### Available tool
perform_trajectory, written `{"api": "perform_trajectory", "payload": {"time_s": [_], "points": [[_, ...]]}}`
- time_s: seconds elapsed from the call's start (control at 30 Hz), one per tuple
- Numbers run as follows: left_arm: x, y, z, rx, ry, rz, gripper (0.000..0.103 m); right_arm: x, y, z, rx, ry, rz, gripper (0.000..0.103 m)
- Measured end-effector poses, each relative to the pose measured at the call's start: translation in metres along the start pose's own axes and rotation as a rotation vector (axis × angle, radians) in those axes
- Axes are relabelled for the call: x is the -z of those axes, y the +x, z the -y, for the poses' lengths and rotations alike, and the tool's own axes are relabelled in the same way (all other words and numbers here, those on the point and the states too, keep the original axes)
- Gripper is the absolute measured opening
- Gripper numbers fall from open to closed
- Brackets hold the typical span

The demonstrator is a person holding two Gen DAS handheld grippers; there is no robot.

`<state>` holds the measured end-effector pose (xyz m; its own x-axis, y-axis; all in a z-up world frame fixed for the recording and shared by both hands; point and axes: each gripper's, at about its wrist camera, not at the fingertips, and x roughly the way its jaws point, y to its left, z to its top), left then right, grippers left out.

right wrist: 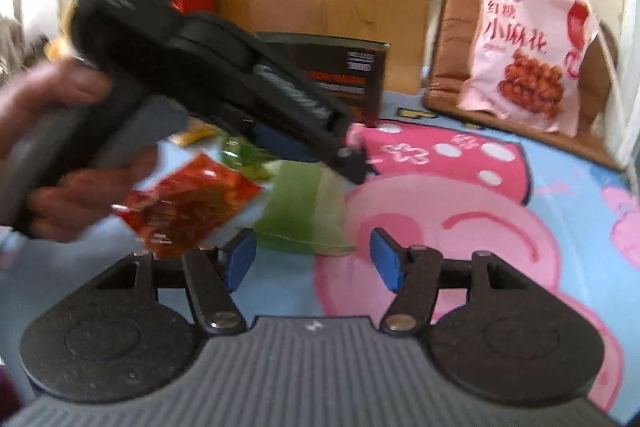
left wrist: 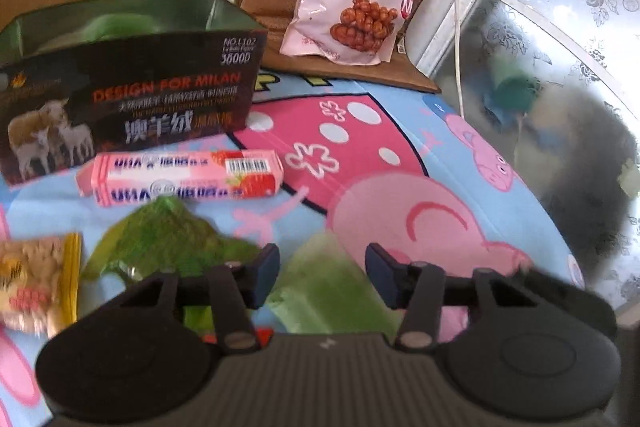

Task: Organize snacks
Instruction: 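Grasp the light green packet with the left gripper, then carry the light green packet into the black tin and release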

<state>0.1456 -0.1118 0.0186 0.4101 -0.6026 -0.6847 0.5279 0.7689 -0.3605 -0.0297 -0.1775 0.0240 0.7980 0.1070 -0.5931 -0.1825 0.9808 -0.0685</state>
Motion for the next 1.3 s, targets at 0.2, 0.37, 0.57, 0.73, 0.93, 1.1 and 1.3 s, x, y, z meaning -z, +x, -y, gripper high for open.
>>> {"api": "perform_trajectory", "payload": {"time_s": [0.2, 0.37, 0.57, 0.73, 0.93, 1.1, 1.3], "points": [[0.011, -0.022, -0.003, 0.098, -0.078, -0.014, 0.052, 0.010, -0.016, 0.049, 0.190, 0.083, 0.014, 0.064], [0.007, -0.032, -0.004, 0.066, -0.078, 0.042, 0.056, 0.014, -0.040, 0.075, -0.024, 0.247, 0.008, 0.065], [0.015, -0.018, 0.010, 0.080, 0.013, -0.029, 0.049, 0.020, -0.040, 0.036, -0.223, 0.197, -0.050, 0.059], [0.027, -0.019, 0.016, 0.080, 0.024, -0.033, 0.045, 0.014, -0.025, 0.016, -0.093, 0.116, -0.033, 0.034], [0.022, -0.029, 0.008, 0.137, -0.058, -0.003, 0.044, 0.013, -0.024, 0.023, -0.062, 0.116, -0.004, 0.023], [-0.008, -0.054, 0.006, 0.103, -0.048, 0.118, 0.043, -0.015, -0.025, 0.026, -0.063, 0.076, 0.104, 0.020], [-0.057, -0.075, -0.008, 0.034, -0.056, 0.239, 0.044, -0.062, -0.002, 0.039, -0.102, 0.092, 0.205, 0.020]]}}
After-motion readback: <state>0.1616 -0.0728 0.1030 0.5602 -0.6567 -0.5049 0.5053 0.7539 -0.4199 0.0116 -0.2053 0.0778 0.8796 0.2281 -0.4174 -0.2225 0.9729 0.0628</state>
